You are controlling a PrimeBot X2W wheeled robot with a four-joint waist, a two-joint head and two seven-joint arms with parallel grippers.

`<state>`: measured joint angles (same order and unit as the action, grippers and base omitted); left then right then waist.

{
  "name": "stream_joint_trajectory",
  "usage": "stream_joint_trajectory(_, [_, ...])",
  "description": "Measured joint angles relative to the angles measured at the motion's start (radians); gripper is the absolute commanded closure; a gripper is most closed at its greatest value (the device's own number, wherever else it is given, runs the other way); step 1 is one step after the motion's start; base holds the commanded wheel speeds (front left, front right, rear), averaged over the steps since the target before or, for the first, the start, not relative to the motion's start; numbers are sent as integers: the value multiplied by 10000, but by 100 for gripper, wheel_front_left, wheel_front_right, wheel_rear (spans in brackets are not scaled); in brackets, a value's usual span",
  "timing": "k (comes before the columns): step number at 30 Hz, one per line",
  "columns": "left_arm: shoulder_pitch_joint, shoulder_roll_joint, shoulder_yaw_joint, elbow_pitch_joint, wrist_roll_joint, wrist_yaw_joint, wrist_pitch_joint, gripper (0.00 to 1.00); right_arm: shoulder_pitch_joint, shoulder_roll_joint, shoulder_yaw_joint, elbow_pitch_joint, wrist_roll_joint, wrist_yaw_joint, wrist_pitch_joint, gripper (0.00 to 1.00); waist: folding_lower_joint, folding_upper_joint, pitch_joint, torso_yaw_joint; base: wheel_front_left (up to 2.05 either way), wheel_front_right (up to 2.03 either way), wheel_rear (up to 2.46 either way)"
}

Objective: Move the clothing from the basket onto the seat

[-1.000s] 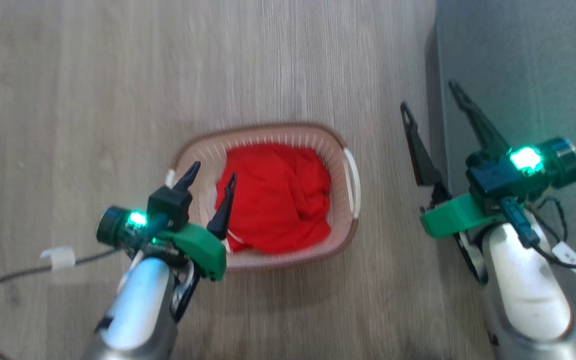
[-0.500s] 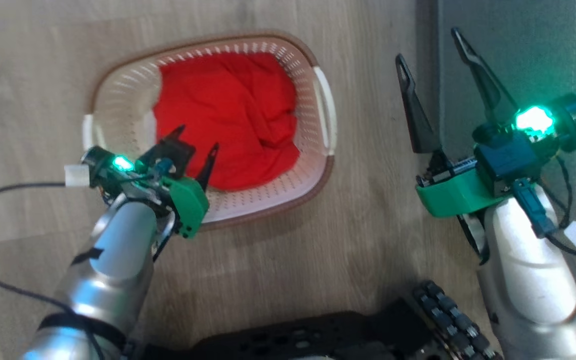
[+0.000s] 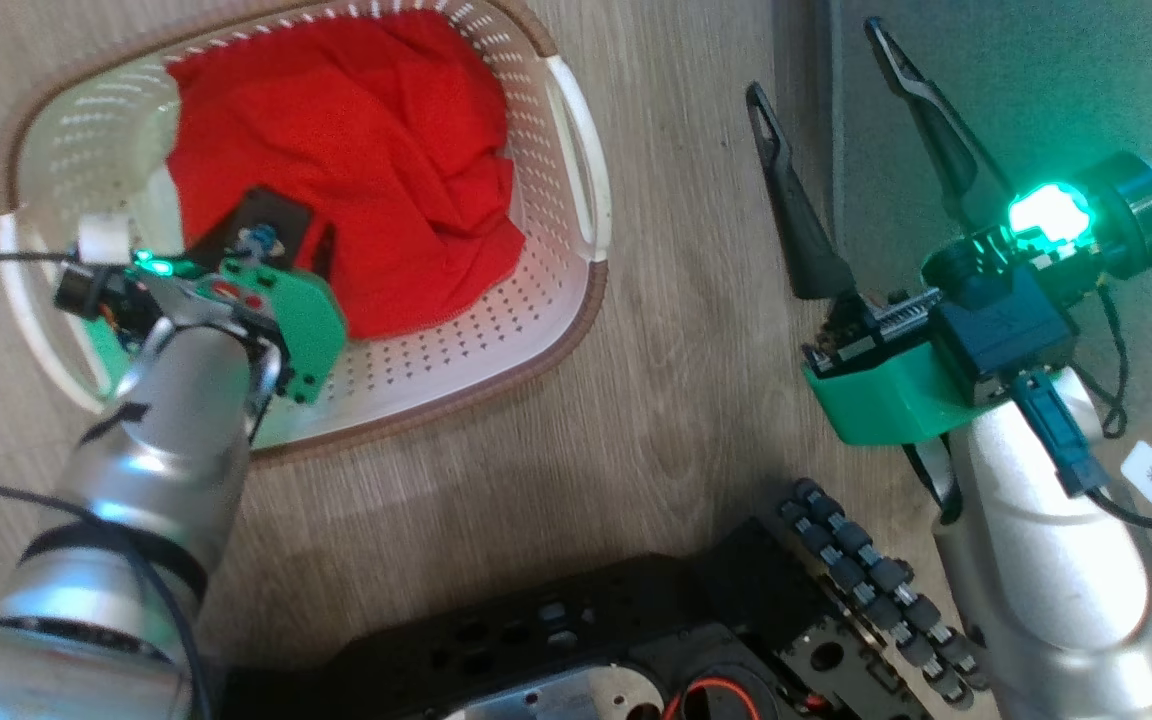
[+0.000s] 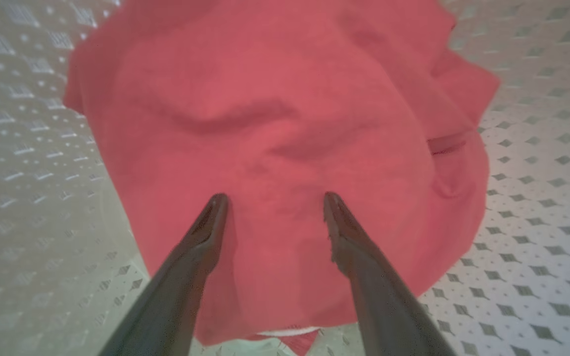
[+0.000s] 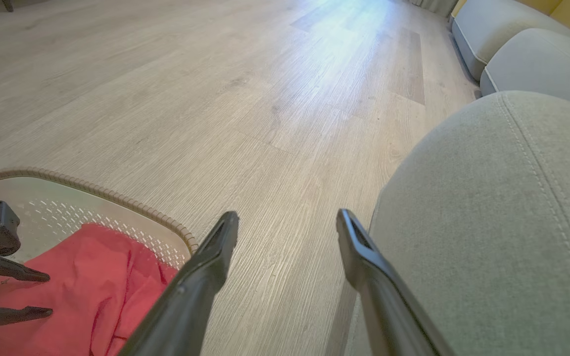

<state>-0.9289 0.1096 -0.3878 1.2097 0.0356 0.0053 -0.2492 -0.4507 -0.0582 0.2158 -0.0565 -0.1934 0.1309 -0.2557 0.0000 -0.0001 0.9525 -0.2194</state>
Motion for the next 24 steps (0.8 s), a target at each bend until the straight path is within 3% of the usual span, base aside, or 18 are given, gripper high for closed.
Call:
stream_joint_trajectory(6, [-762, 173, 0, 591, -90, 414, 33, 0, -311, 6, 221, -159, 173, 0, 0, 0, 1, 0, 543, -254, 0, 0, 0])
stream_joint_trajectory(14, [-999, 209, -121, 721, -90, 420, 489, 0, -310, 8, 443, -211, 213, 0, 0, 0, 0, 0, 776, -352, 0, 0, 0])
stream_joint_trajectory(15, [-1005, 215, -140, 727, -90, 410, 579, 25, -310, 8, 451, -213, 261, 0, 0, 0, 0, 0, 783, -361, 0, 0, 0])
stream_joint_trajectory(17, [-1009, 232, -186, 752, -92, 309, 669, 100, -310, 8, 460, -217, 290, 0, 0, 0, 0, 0, 791, -376, 0, 0, 0])
stream_joint_trajectory(24, [-1014, 270, -221, 775, -357, 142, 732, 100, -317, 6, 466, -215, 364, 0, 0, 0, 1, 0, 813, -335, 0, 0, 0])
